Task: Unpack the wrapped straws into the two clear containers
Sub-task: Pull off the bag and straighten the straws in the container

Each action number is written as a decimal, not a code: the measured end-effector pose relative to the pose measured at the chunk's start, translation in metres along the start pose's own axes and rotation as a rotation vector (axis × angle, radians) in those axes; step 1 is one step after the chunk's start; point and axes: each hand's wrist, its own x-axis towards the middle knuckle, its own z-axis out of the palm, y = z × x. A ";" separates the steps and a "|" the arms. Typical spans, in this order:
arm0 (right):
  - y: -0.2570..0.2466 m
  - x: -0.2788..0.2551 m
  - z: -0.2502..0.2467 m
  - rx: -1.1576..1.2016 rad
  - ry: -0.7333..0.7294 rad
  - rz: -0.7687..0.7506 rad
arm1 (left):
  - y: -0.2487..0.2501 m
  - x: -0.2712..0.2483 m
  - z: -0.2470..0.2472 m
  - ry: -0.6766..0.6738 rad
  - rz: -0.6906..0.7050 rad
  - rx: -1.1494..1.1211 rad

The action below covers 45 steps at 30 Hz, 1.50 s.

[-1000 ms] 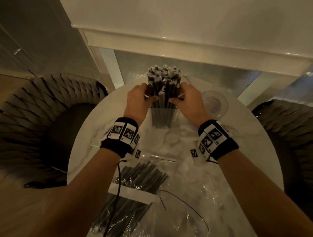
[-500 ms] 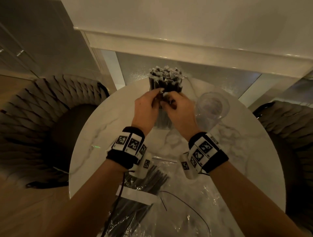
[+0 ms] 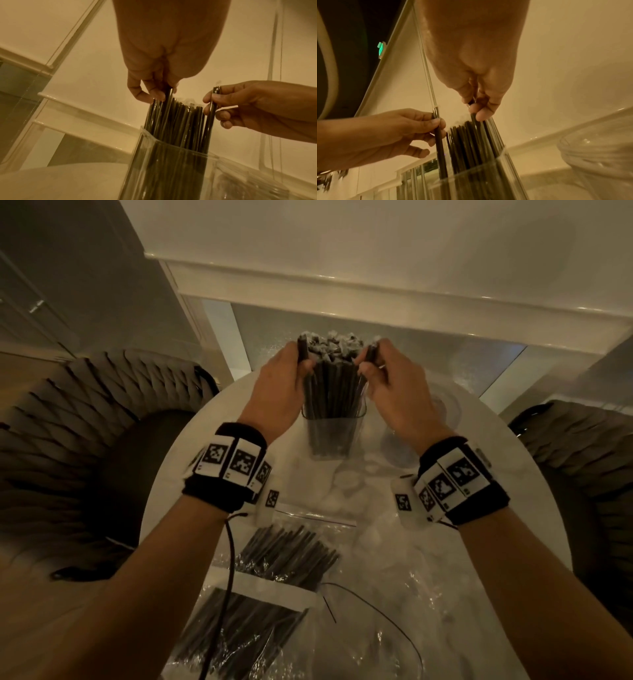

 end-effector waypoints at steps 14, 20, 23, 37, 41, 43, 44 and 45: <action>0.022 -0.009 0.023 -0.003 0.057 0.132 | -0.023 -0.011 0.026 0.072 -0.194 0.071; 0.028 -0.012 0.026 0.046 0.038 0.174 | -0.030 -0.010 0.025 0.033 -0.180 0.053; 0.030 -0.016 0.023 0.079 0.026 0.206 | -0.032 -0.018 0.026 0.124 -0.208 -0.033; 0.024 -0.032 0.039 0.204 0.159 0.336 | -0.024 -0.016 0.011 0.201 -0.279 -0.100; 0.017 -0.038 0.031 0.227 0.358 0.199 | -0.011 -0.039 0.020 0.208 -0.253 -0.200; 0.008 -0.038 0.033 0.222 0.426 0.121 | -0.009 -0.034 0.029 0.159 -0.217 -0.164; 0.004 -0.036 0.035 0.201 0.427 0.105 | -0.009 -0.029 0.032 0.152 -0.200 -0.142; 0.002 -0.033 0.038 0.177 0.401 0.108 | -0.009 -0.023 0.035 0.149 -0.181 -0.119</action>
